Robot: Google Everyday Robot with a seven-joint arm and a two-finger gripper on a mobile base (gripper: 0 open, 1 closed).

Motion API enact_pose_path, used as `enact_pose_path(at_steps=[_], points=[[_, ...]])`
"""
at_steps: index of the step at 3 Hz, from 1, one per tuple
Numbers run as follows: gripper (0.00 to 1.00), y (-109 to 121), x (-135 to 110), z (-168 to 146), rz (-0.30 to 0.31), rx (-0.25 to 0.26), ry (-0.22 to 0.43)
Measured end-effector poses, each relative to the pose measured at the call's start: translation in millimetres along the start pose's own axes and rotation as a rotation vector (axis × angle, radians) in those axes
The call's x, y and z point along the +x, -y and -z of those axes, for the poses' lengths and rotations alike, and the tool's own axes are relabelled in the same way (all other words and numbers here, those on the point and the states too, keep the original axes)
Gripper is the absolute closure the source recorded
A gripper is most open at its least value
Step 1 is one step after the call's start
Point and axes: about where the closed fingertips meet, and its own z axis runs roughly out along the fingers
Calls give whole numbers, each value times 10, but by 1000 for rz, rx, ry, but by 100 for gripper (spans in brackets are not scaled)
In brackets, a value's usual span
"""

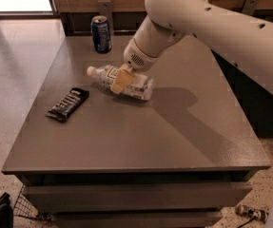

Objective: Knock blue plastic bottle over

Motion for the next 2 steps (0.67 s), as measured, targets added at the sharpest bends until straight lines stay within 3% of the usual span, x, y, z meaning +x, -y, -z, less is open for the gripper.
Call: enact_pose_path(at_steps=[1, 2], points=[[0, -6, -2, -8, 1, -2, -1], [0, -6, -2, -9, 1, -2, -1]])
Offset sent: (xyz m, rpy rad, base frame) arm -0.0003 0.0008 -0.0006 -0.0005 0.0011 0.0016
